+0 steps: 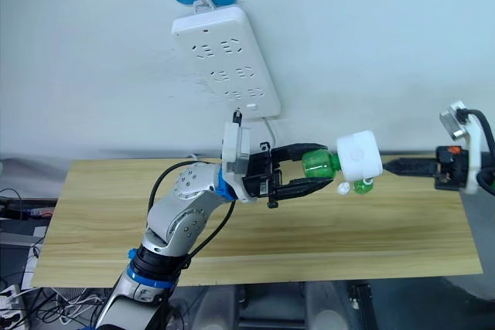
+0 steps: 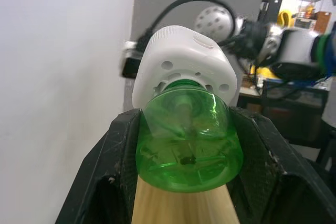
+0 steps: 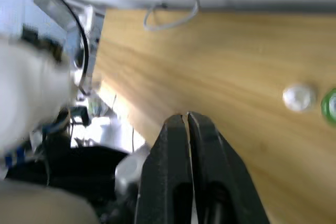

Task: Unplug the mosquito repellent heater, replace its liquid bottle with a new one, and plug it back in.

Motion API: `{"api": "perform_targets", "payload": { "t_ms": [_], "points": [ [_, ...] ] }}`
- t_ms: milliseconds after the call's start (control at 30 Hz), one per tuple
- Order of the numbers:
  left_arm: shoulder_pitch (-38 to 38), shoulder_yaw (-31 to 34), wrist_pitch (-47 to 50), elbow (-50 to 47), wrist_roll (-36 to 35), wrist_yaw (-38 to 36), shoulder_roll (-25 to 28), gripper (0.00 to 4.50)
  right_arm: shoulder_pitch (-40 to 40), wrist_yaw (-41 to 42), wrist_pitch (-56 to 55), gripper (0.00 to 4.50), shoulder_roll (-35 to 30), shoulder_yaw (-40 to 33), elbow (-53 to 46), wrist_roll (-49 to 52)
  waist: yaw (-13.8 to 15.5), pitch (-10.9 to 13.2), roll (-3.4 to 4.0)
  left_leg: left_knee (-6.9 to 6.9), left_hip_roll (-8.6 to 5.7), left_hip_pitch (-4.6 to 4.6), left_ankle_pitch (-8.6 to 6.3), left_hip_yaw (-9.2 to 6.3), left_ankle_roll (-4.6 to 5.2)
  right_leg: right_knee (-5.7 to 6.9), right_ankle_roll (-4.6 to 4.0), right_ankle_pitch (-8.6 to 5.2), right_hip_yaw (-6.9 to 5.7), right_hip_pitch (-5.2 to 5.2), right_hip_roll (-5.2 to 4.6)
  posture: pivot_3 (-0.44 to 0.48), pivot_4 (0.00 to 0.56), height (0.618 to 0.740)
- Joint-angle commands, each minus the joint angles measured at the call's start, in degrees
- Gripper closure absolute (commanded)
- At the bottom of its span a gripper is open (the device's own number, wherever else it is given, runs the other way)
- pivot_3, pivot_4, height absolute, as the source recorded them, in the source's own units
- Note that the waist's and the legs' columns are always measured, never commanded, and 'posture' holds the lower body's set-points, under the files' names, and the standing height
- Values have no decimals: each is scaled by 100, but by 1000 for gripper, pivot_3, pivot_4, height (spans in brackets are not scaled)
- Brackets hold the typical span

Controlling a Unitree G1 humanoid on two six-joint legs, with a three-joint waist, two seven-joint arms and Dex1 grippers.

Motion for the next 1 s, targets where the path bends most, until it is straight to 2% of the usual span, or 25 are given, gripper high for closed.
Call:
{"api": "perform_targets", "payload": {
  "t_ms": [33,233,367,500,633,767,1000],
  "points": [
    [97,-17,75,-438,-197,16,9,2285,-483,72,171,4458,227,17,147,-285,-4,0,0,0,2,0,0,0,0,0,0,0,-1,0,1,-148,345,740],
    [144,-5,145,-498,-206,37,16,2285,-660,380,601,4458,484,77,-158,-353,13,0,0,-3,2,-7,-1,-3,1,-9,0,0,-5,0,0,-146,346,740],
    [131,-7,130,-477,-193,50,-9,2285,-684,202,934,4458,744,-126,-387,-256,9,0,0,0,1,-9,-1,-3,1,-8,0,0,-6,1,-2,-147,347,740],
    [107,10,112,-454,-186,50,-9,2285,-634,190,860,4458,646,-219,-230,-603,11,0,-1,0,0,-8,-1,-4,1,-5,0,0,-6,1,-2,-147,346,740],
    [167,20,113,-506,-197,37,46,2285,-874,454,806,4458,332,-239,348,-952,9,0,0,0,0,-8,-1,-4,1,-5,0,0,-6,1,-3,-147,344,740],
    [219,57,84,-496,-202,-9,130,2285,-1282,1215,1412,4458,-237,-94,798,-777,2,0,0,-2,0,-8,-1,3,1,1,0,0,1,-9,-2,-150,346,740],
    [252,82,15,-446,-178,-63,185,2285,-1699,2292,1619,4458,-1108,847,868,-100,-3,0,0,-3,2,-8,-1,5,2,-3,0,0,3,-11,0,-160,341,740]
  ]
}}
